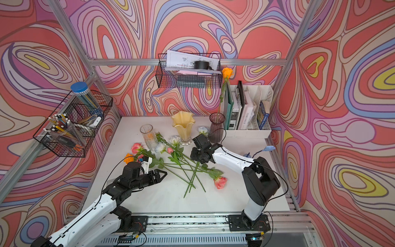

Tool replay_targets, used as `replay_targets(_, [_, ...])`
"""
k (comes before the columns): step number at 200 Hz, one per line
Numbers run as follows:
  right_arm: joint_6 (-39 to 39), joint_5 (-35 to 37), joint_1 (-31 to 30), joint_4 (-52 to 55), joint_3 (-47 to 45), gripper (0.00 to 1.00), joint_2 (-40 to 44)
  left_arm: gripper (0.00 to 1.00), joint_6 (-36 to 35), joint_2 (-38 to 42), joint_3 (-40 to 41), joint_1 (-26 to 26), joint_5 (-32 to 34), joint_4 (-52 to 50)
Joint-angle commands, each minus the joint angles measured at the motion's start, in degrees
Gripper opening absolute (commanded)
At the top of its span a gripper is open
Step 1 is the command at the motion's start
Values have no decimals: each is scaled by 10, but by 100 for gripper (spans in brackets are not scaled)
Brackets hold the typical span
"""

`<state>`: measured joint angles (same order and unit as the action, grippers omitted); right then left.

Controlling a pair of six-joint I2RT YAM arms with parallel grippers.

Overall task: Arrange the flowers in different vases according to their colors
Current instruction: Pick up the flower at the center of the board.

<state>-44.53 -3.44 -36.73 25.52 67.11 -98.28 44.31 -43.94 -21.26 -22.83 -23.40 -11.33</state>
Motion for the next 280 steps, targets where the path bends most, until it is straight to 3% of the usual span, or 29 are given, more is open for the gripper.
replay_targets(1, [-10,28,2,12,20,37,-25,70,-13,5,8,4,0,-16])
replay_targets(172, [2,103,13,45,73,35,-116,70,-18,-4,6,6,1,-16])
replay_targets(190, [3,101,17,40,81,28,-133,70,-18,-4,5,7,-1,-16])
replay_targets(203, [3,106,17,36,86,14,-142,70,-19,-3,5,7,0,-17])
replay_targets(228, [4,122,17,19,83,3,-140,70,-19,3,6,8,0,-20])
replay_targets(280, [7,160,17,-25,64,0,-93,70,-19,3,6,8,-1,-19])
